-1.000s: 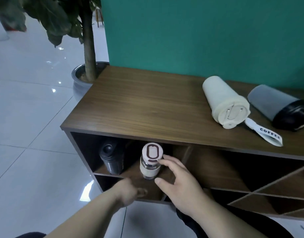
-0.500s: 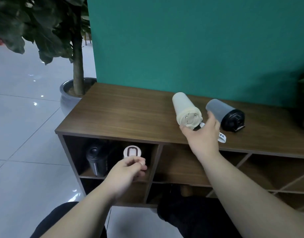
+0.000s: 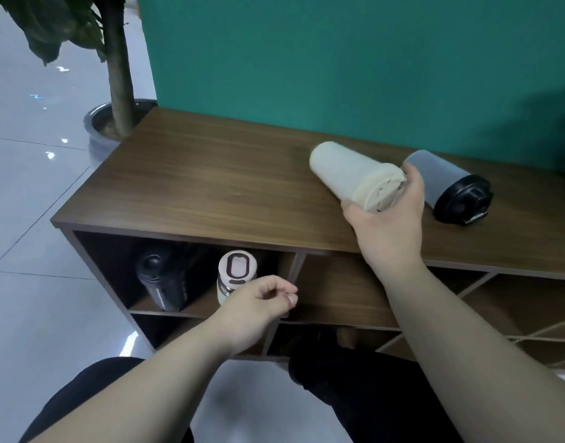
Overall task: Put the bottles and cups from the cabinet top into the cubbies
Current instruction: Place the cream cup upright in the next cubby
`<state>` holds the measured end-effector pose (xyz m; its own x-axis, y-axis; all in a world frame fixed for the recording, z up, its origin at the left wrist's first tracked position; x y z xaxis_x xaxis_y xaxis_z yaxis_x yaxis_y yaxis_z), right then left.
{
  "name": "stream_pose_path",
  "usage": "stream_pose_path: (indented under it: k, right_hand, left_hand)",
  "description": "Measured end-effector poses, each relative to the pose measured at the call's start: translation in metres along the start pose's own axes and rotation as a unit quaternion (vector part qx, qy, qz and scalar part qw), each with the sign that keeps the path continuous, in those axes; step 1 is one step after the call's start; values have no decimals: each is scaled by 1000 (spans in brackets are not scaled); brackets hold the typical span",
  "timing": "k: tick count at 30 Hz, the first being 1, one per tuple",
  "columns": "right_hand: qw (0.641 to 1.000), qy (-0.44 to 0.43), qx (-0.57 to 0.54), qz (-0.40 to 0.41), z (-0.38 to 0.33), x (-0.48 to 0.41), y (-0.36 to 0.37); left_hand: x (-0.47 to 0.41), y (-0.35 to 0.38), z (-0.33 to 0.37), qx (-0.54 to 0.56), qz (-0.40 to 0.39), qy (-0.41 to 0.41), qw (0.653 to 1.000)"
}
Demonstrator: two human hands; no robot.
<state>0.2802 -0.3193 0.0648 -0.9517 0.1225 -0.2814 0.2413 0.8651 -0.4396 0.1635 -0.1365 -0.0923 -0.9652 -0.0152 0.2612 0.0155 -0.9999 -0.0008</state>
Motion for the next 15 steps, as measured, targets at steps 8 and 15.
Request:
stream_pose_path:
  k: [8,15]
  right_hand:
    - [944,-33,-228,-238,7,42,-63]
    - [939,15,20,-342,61,62,-45]
  left_hand:
    - [3,20,-14,3,-125,-23,992]
    - [-8,61,-47,-100,-162,-10,982]
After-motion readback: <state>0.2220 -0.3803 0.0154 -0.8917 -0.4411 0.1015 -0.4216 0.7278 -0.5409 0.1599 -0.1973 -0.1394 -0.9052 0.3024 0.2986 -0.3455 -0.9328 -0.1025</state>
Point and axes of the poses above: each hand's wrist, its own x-axis away from the middle knuckle, its own y-axis out of the palm, z = x × y, the point moved 9 cm from there along -x, towards the middle knuckle, and after that the axes turned 2 degrees about y, right-handed, at the moved point
